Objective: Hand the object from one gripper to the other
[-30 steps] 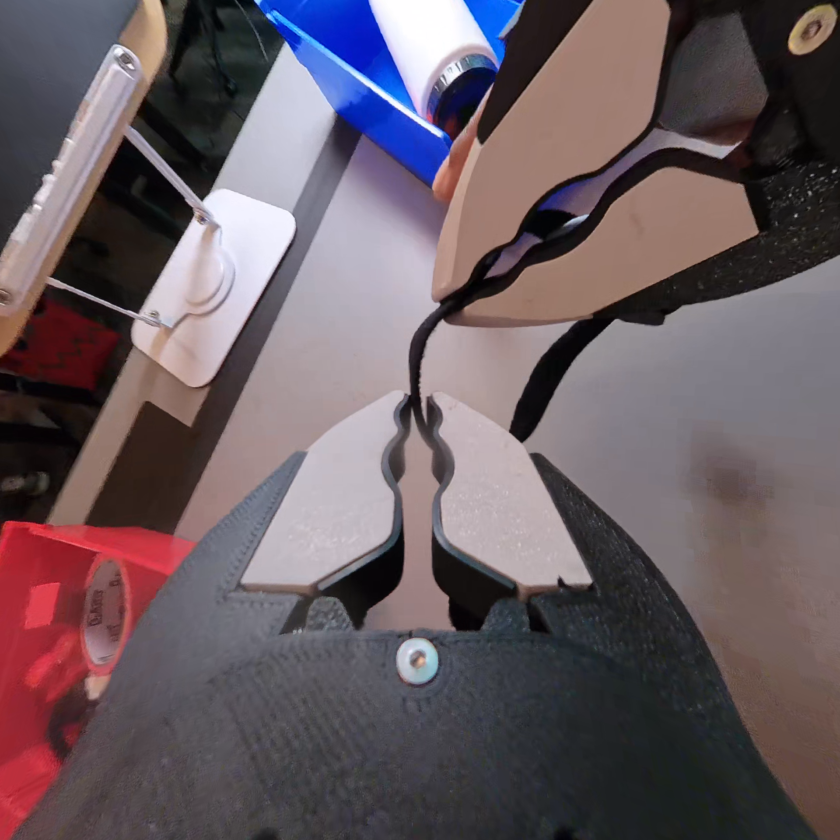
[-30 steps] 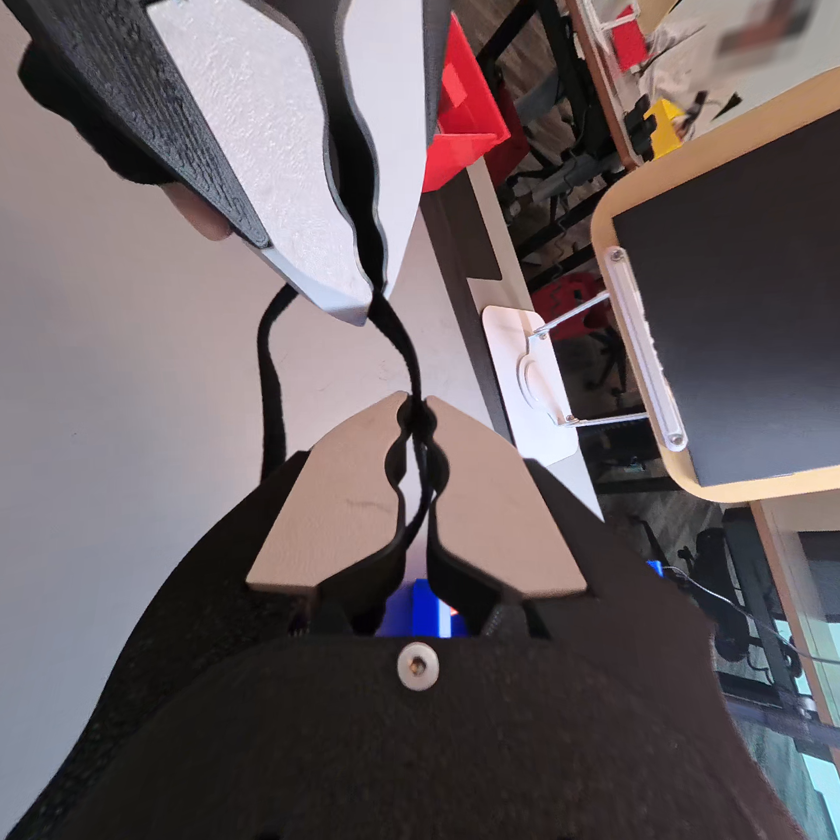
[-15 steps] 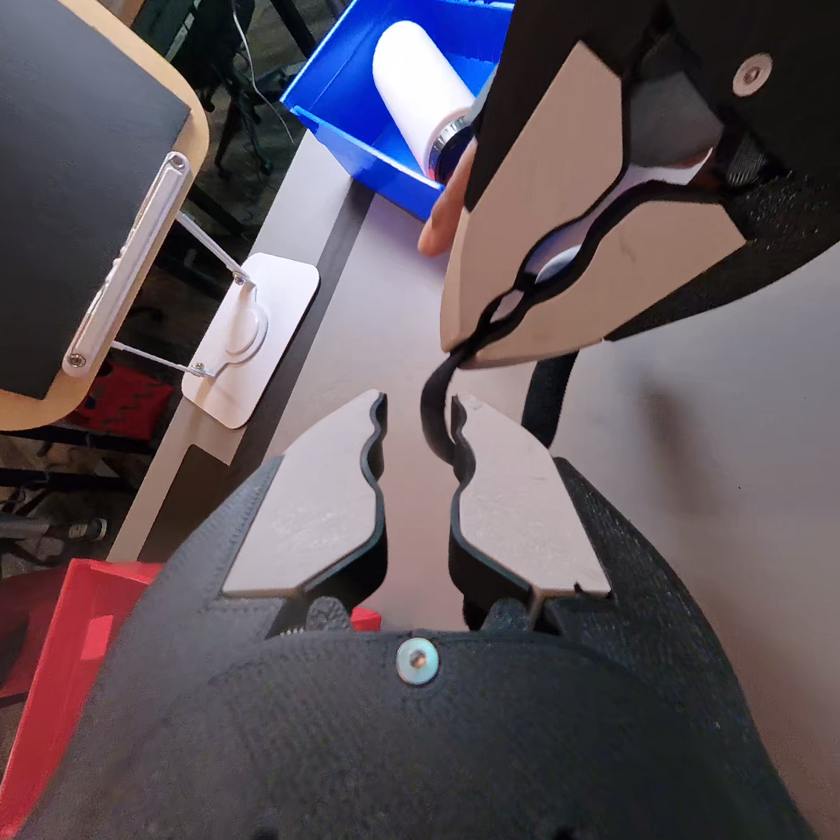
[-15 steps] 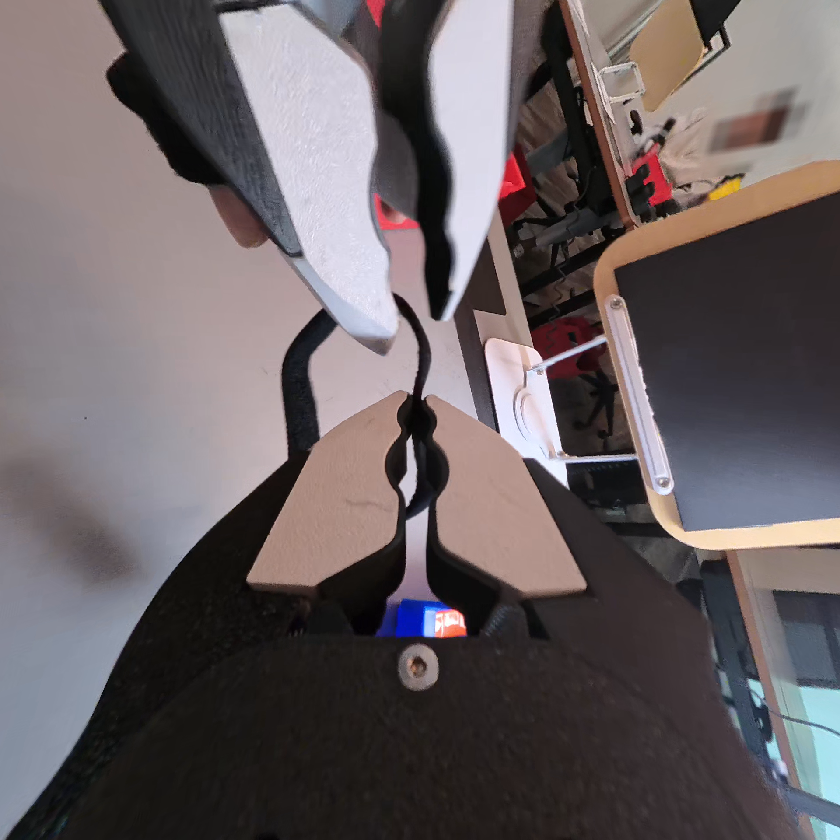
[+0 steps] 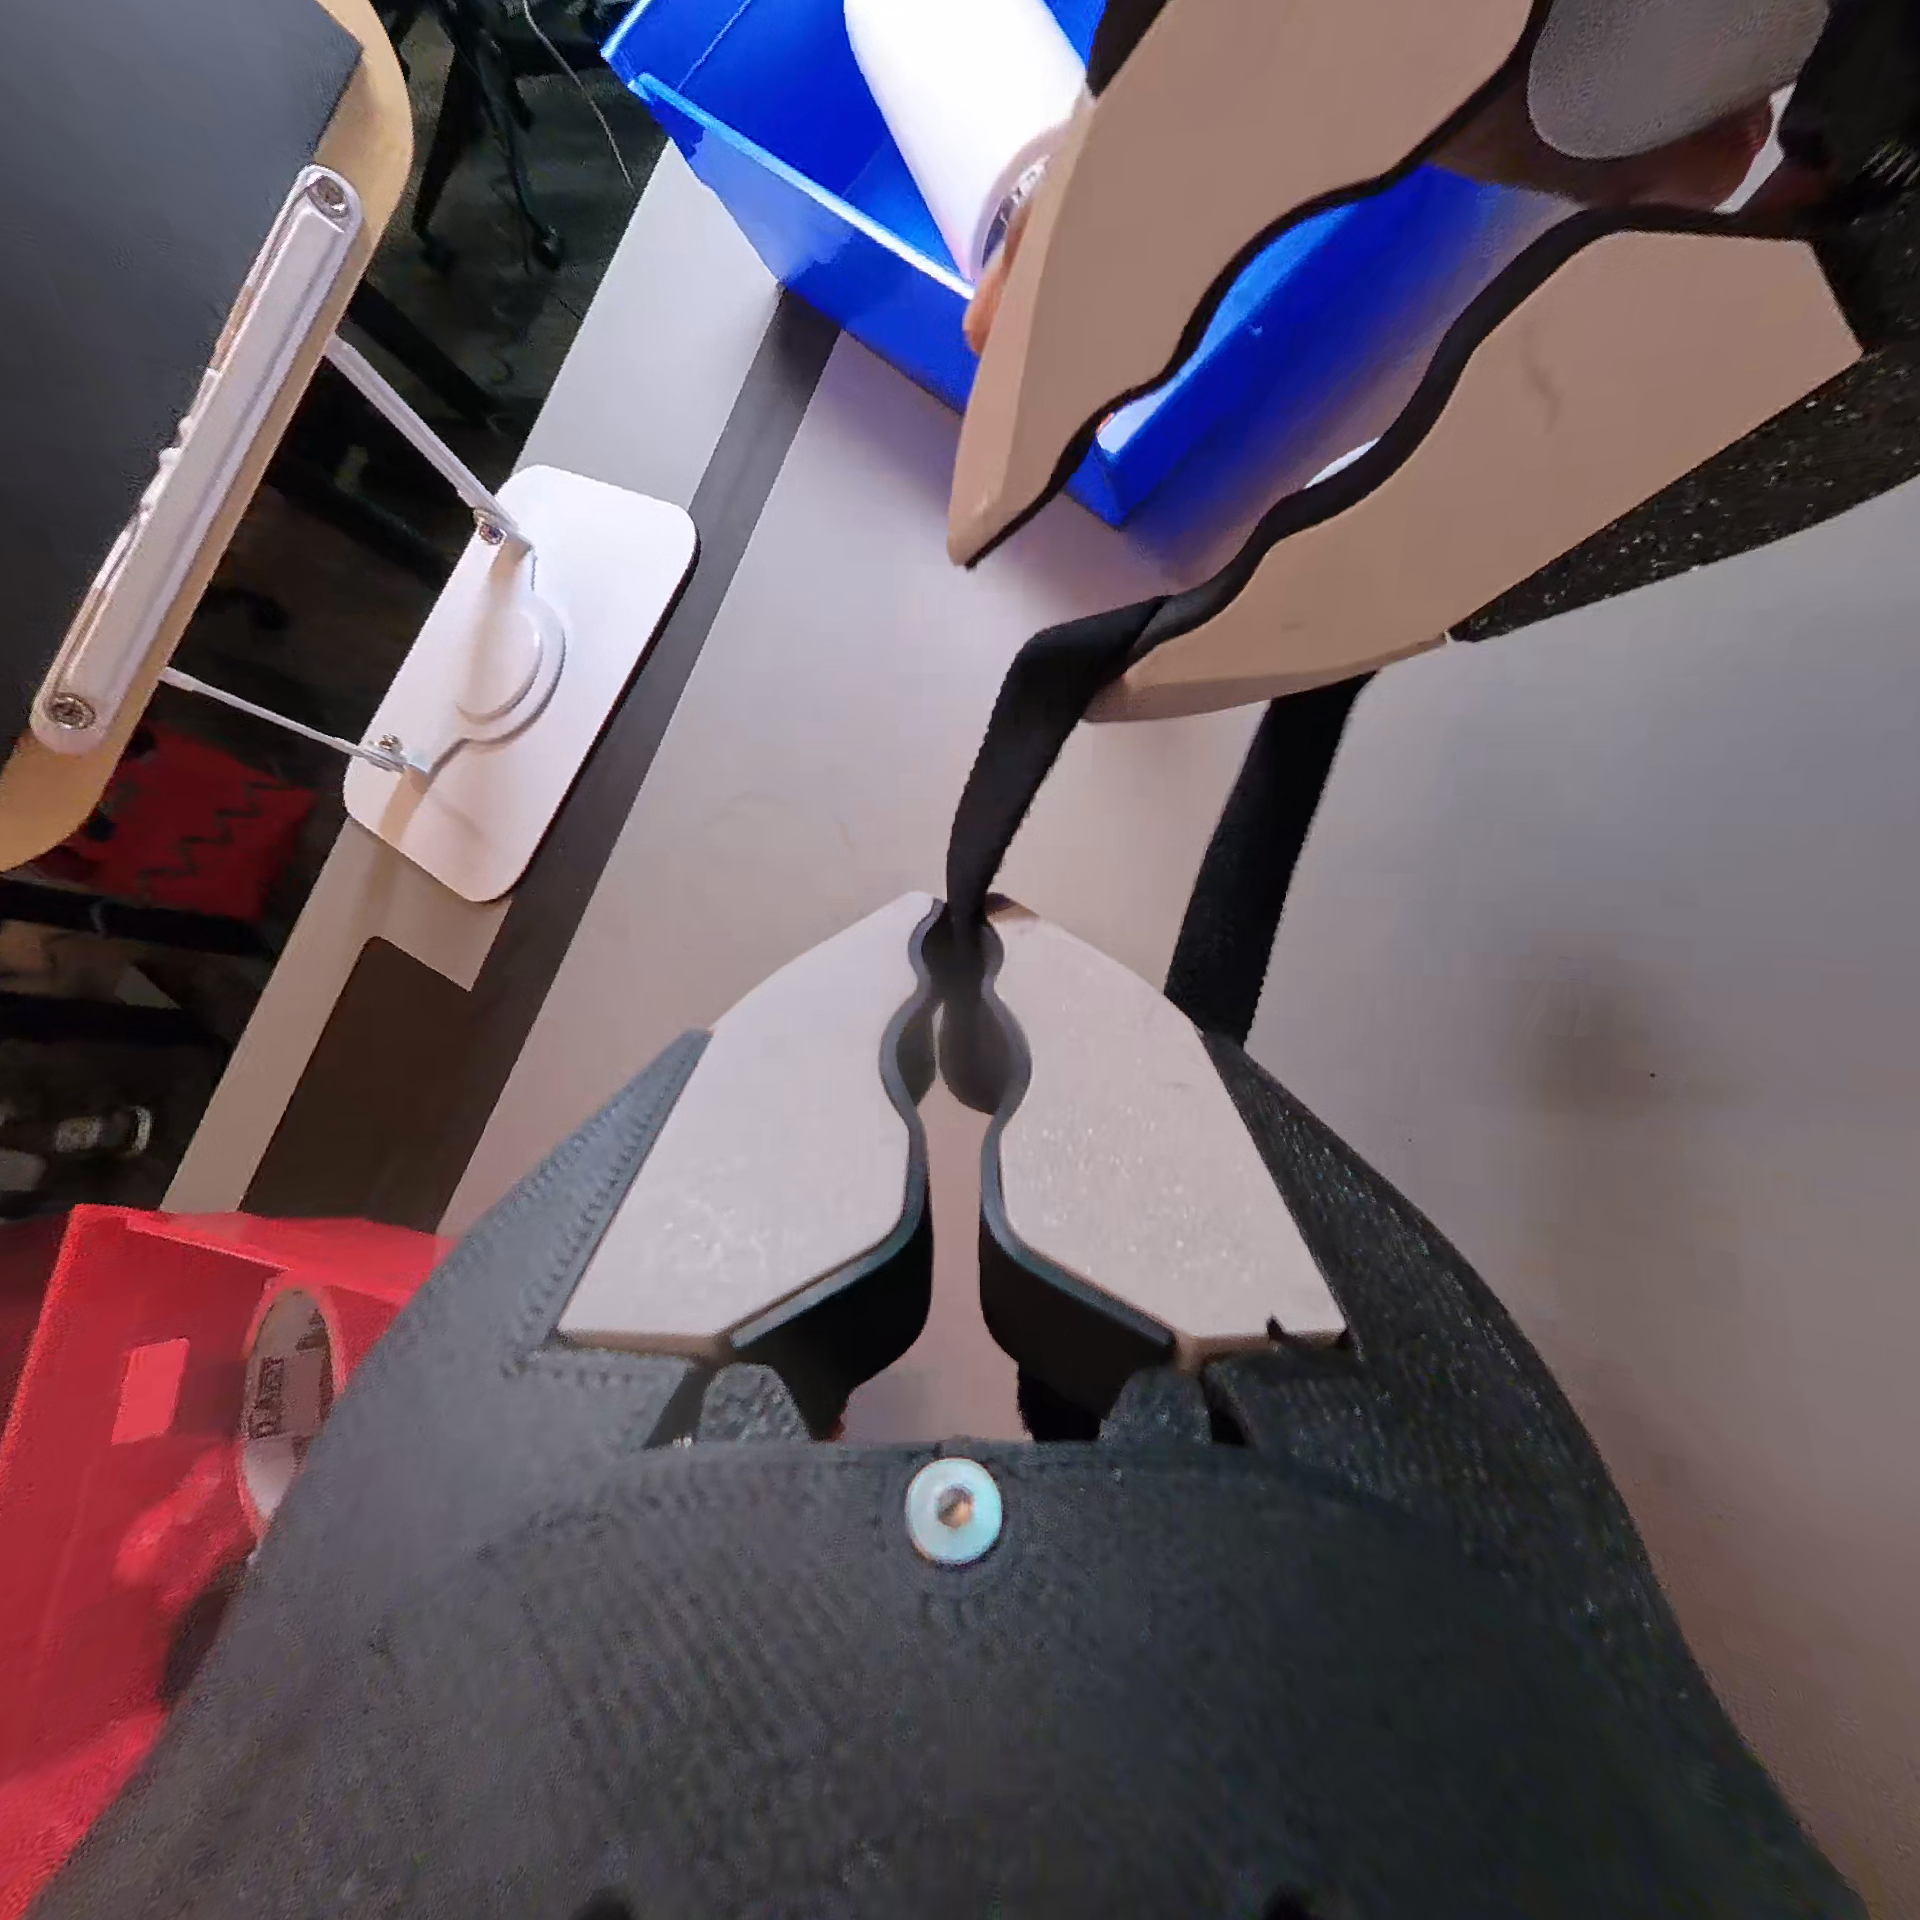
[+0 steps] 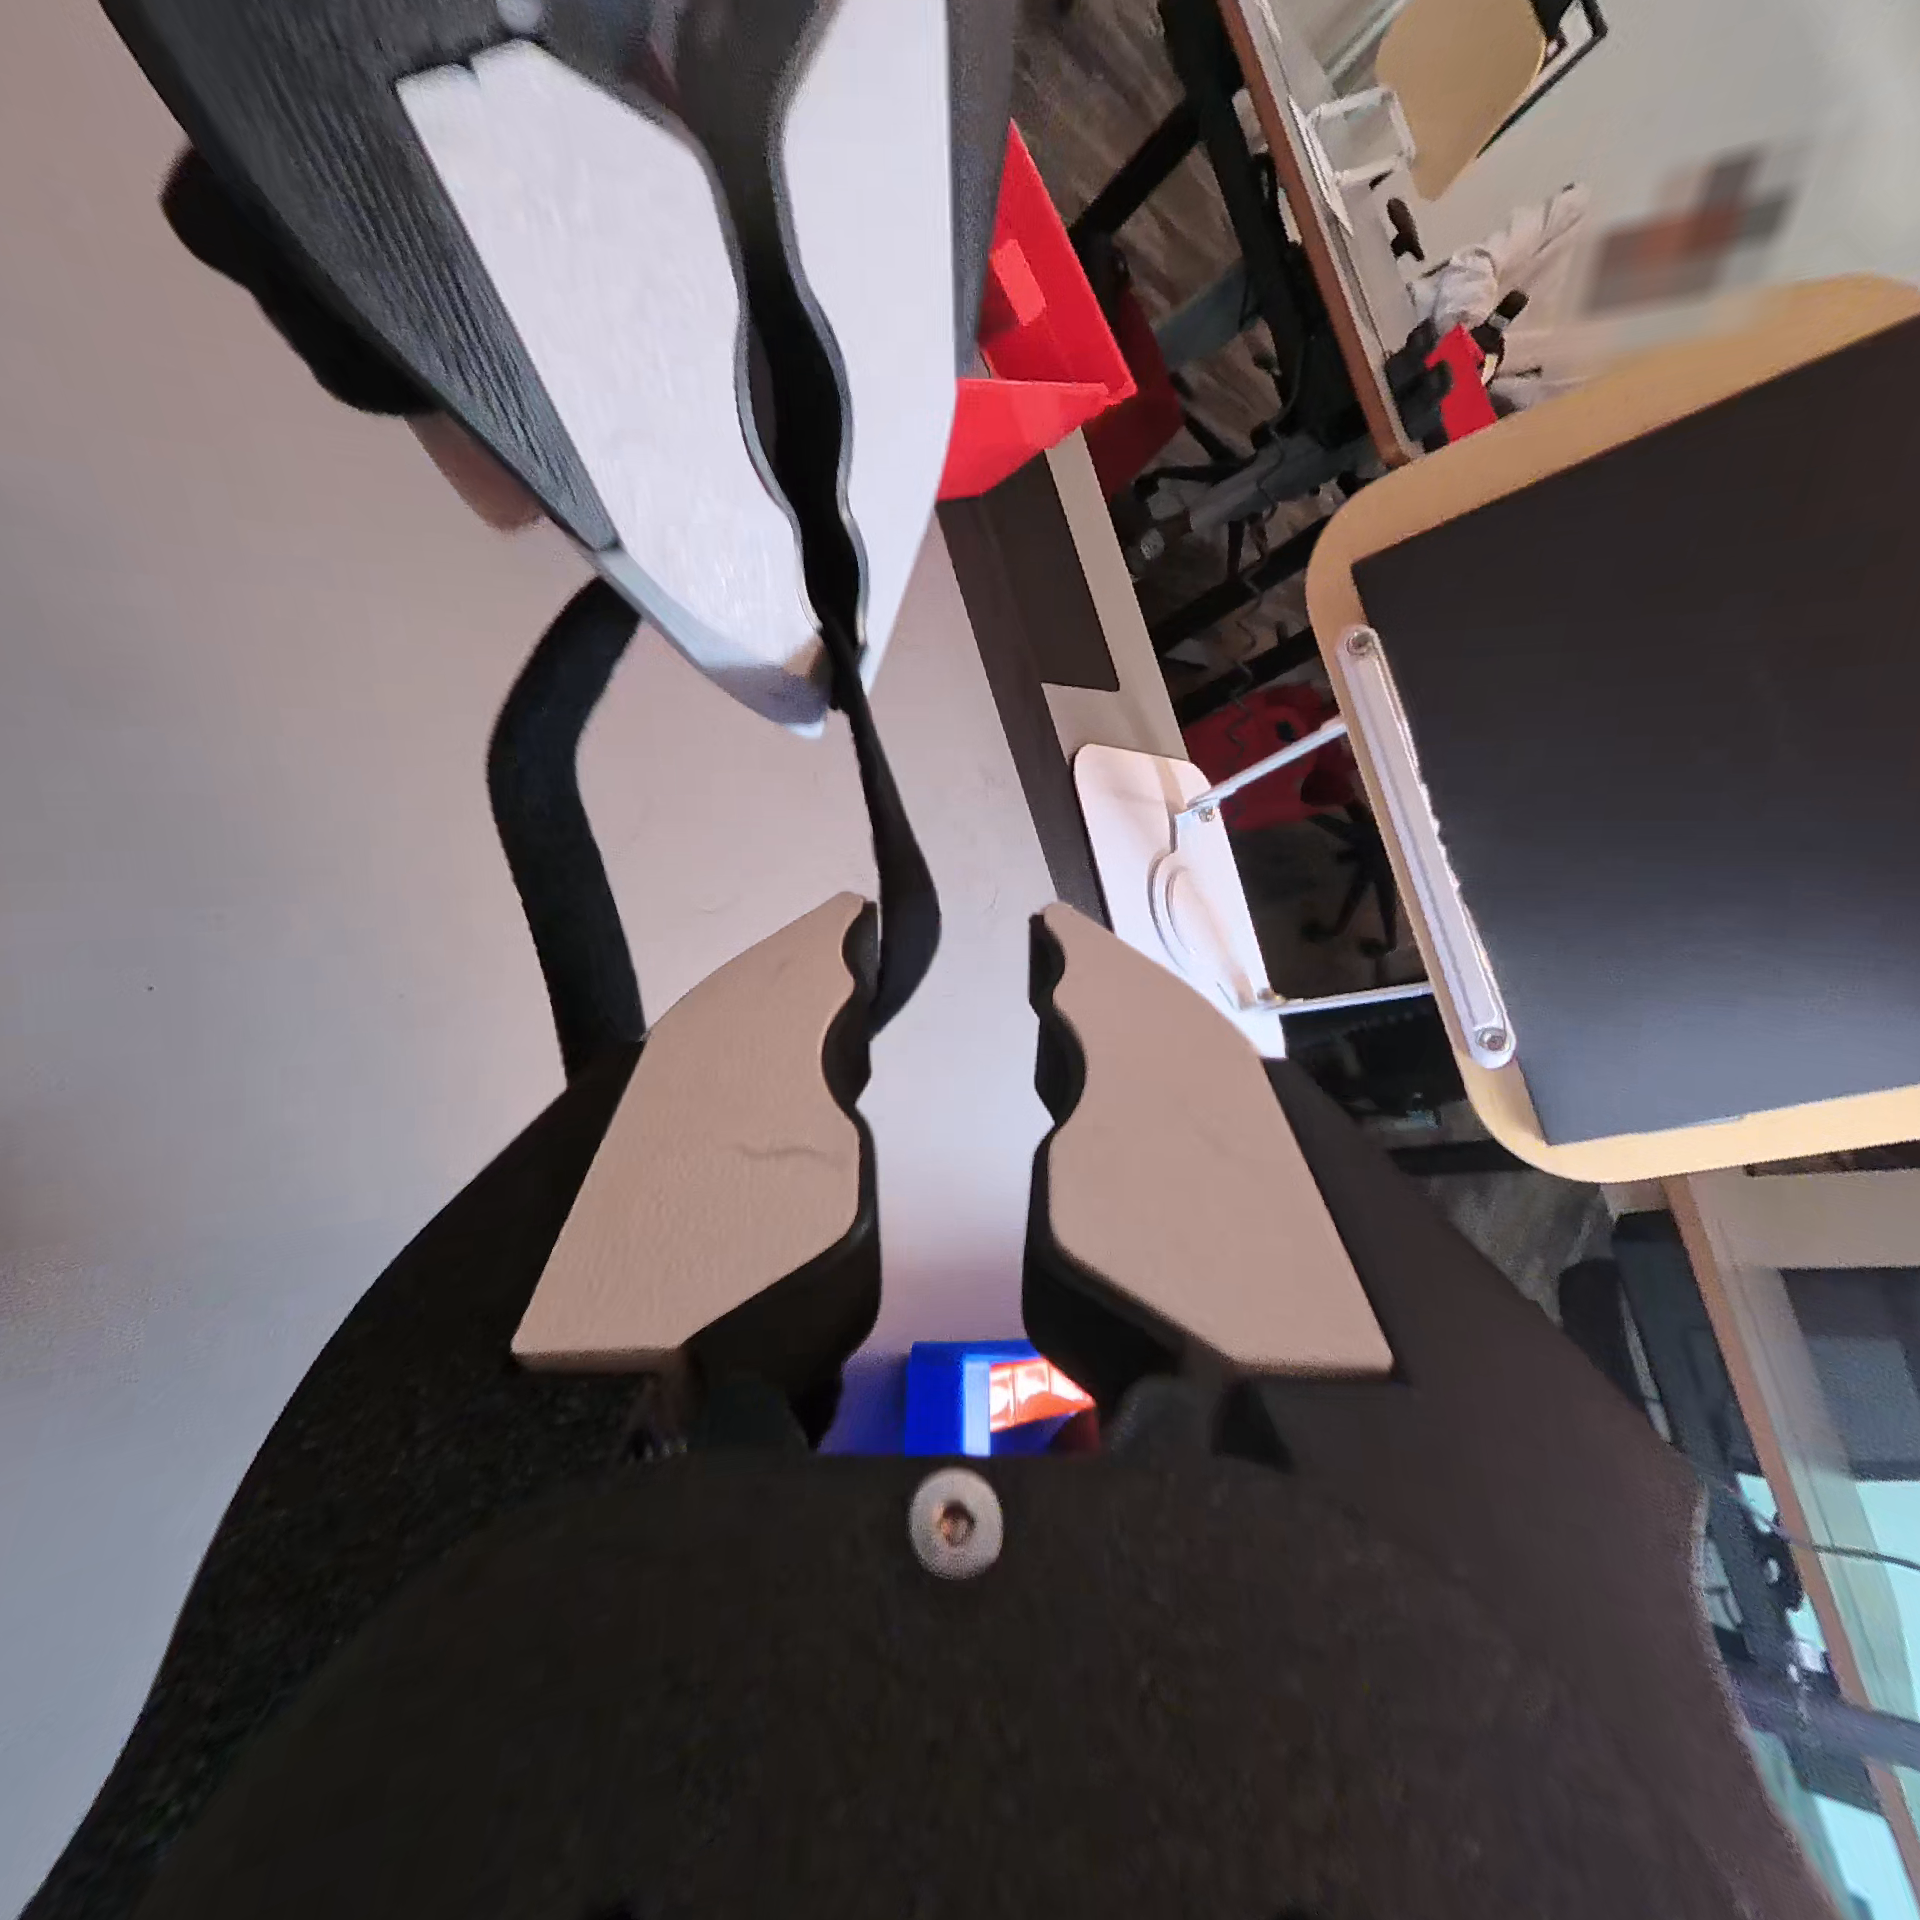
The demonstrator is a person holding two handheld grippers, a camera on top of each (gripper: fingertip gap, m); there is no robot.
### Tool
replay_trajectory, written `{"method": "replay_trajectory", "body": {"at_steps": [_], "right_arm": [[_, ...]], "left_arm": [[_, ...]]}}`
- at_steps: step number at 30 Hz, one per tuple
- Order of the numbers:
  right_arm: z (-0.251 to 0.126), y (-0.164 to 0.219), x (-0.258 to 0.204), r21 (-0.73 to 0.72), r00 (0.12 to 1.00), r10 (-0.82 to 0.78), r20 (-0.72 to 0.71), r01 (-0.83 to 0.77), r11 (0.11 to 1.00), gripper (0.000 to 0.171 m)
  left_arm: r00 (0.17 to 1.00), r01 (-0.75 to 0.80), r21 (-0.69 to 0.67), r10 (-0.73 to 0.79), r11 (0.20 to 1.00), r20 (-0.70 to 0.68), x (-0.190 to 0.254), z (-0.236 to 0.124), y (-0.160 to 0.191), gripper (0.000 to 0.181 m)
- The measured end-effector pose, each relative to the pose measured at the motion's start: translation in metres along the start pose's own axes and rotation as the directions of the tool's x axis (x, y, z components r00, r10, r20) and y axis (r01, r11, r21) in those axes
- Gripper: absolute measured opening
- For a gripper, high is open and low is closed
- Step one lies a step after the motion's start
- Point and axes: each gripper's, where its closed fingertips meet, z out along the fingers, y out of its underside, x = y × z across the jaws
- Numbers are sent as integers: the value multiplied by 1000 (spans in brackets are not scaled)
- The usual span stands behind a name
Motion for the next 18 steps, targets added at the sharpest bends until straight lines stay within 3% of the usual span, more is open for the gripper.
{"method": "replay_trajectory", "body": {"at_steps": [7, 10, 13, 18], "right_arm": [[7, 9, -6, -52, 1000, -9, 26, 10, 999, 2], [2, 11, 5, -50, 1000, 7, -13, -7, 999, 2], [-11, 23, 33, -60, 994, 54, -90, -60, 996, 2], [-56, 66, 105, -70, 924, 193, -331, -228, 971, 2]], "left_arm": [[1000, 2, 19, -2, 1000, 14, -4, -7, -2, 6], [1000, 1, 76, -2, 997, 23, -6, -15, -10, 27], [998, 45, 177, -50, 983, 25, -12, -31, -24, 47], [992, 77, 231, -97, 970, 76, -30, -46, -26, 48]]}}
